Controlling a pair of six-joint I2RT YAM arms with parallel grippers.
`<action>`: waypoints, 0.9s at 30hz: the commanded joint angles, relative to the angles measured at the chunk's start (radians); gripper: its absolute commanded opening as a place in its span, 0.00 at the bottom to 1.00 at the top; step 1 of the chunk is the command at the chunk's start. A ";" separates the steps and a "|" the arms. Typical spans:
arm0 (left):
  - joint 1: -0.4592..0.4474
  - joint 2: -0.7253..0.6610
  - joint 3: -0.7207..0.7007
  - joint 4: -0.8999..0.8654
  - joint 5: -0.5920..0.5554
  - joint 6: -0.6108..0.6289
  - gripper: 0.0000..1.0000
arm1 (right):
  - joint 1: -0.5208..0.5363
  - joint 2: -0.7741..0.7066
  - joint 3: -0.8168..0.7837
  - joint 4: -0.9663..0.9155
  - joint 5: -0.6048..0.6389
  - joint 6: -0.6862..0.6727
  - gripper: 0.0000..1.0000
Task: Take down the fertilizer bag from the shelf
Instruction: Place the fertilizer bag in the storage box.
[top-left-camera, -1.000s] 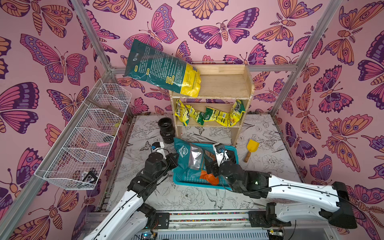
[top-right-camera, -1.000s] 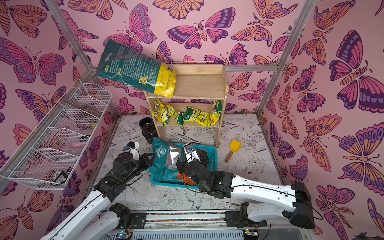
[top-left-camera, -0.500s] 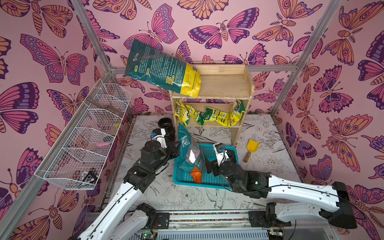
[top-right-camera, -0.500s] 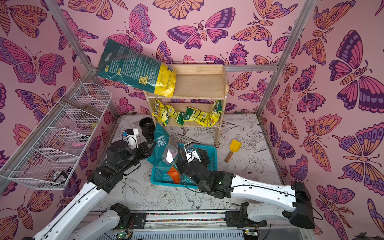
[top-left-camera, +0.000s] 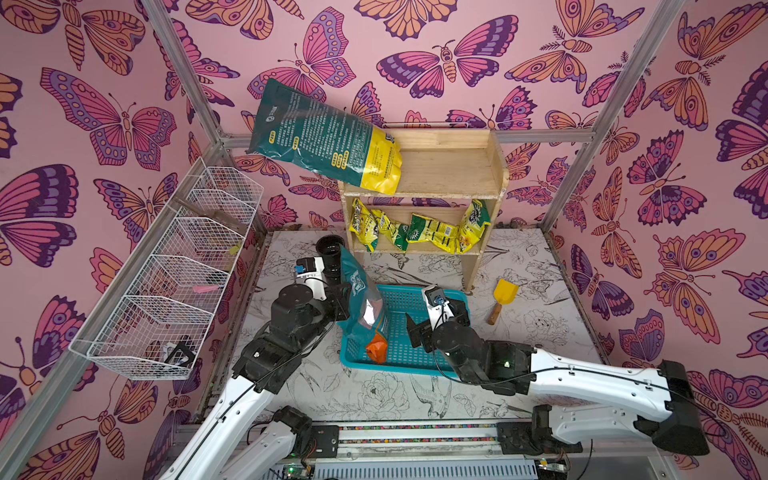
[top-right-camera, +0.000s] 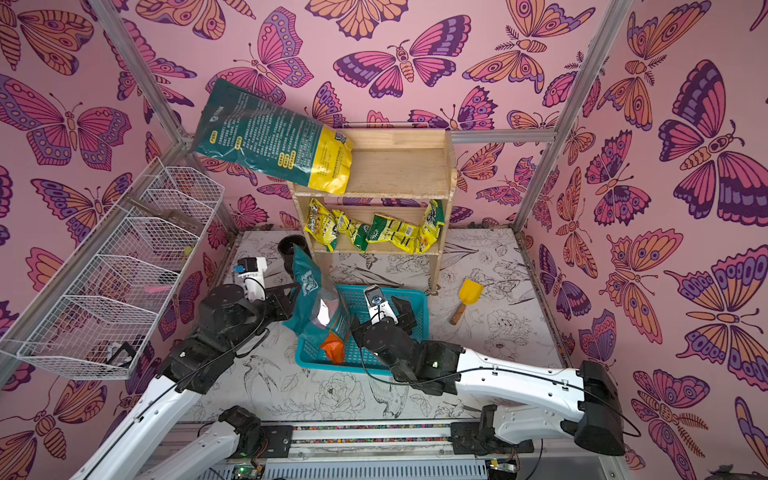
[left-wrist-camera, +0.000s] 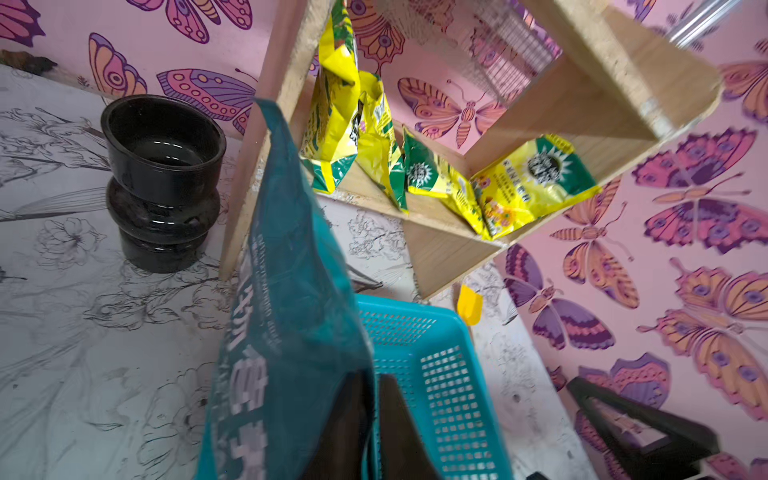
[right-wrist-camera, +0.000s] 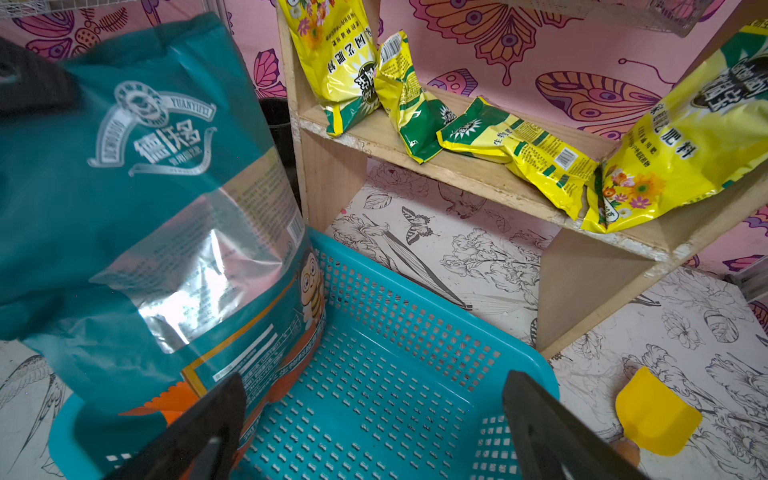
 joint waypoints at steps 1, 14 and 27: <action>0.009 -0.041 -0.011 0.079 -0.018 0.007 0.55 | -0.007 0.002 0.036 0.013 0.004 -0.013 0.99; 0.011 -0.032 0.082 0.069 -0.070 0.029 1.00 | -0.014 -0.006 0.039 0.007 0.038 -0.041 0.99; 0.010 0.166 0.304 0.358 -0.184 0.208 1.00 | -0.101 -0.020 0.058 -0.040 -0.011 -0.051 0.99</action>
